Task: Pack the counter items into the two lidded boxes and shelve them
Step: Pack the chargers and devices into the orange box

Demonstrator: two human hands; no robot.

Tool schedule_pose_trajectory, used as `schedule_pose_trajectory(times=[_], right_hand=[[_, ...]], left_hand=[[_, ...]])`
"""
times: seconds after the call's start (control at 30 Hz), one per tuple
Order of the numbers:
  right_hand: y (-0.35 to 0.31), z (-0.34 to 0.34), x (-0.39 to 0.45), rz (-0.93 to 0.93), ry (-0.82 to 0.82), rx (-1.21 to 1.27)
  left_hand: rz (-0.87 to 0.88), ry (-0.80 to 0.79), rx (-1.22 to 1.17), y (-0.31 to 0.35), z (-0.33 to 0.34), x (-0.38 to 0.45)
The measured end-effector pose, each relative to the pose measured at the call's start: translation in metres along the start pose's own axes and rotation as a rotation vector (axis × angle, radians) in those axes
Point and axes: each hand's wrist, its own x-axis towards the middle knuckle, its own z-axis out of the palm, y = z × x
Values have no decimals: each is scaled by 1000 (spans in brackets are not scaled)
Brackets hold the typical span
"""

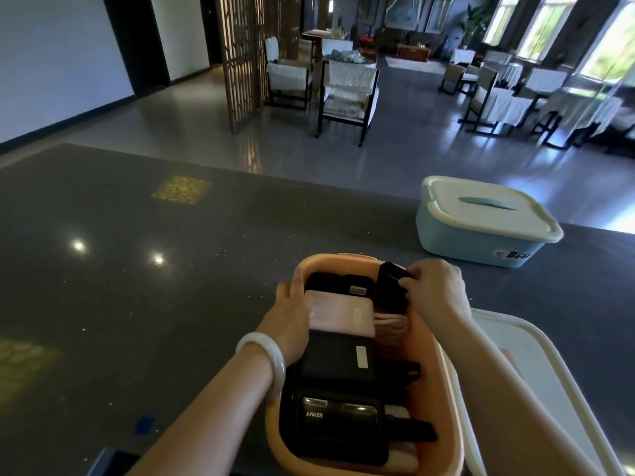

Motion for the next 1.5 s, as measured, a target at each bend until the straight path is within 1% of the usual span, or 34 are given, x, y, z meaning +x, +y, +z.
schedule_pose_trajectory(times=[0.1, 0.2, 0.3, 0.5, 0.7, 0.87, 1.13, 1.5], right_hand=[[7, 3, 1, -78, 34, -116], [16, 7, 2, -58, 45, -141], [23, 15, 3, -39, -16, -156], [25, 21, 4, 9, -82, -76], [29, 27, 3, 58, -93, -44], [31, 29, 1, 51, -80, -4], [33, 30, 1, 20, -97, -33], [34, 31, 2, 13, -90, -22]], left_hand=[[-7, -5, -75, -3, 0, 0], [28, 14, -74, -5, 2, 0], [28, 19, -69, -6, 3, 1], [29, 33, -89, -11, 7, 4], [41, 38, -116, -15, 10, 6], [45, 39, -120, -18, 12, 7], [58, 48, -147, -21, 14, 9], [56, 51, -125, -21, 15, 11]])
